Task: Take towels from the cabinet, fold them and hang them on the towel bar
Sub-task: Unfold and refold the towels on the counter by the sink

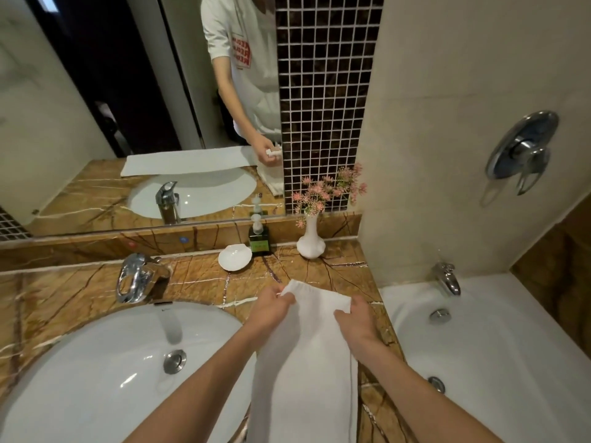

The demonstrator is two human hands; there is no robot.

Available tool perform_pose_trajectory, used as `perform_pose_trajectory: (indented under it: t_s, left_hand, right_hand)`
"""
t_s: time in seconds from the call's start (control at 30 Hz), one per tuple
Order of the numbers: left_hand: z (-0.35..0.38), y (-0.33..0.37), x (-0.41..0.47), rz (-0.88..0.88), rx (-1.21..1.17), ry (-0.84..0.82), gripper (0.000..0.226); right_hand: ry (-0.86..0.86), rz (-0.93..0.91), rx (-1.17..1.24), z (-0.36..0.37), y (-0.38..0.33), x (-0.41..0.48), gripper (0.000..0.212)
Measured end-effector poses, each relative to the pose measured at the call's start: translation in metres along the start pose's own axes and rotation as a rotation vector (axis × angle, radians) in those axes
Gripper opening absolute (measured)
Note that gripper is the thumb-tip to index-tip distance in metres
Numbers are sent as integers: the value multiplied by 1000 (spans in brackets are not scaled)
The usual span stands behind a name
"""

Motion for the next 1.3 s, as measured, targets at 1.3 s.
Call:
perform_pose_trajectory:
  t_s: [1.3]
  left_hand:
    - [-125, -47, -182, 77, -826, 595, 39]
  right_hand:
    - [-1068, 29, 153, 117, -99, -97, 19]
Point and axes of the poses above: each hand's wrist, its own x-axis towards the middle knuckle, its own z-axis out of the palm, y = z × x, the point moved 4 cm from there along x, towards the middle knuckle, and after that the axes turned 10 degrees about -y, right-handed, at the moved point
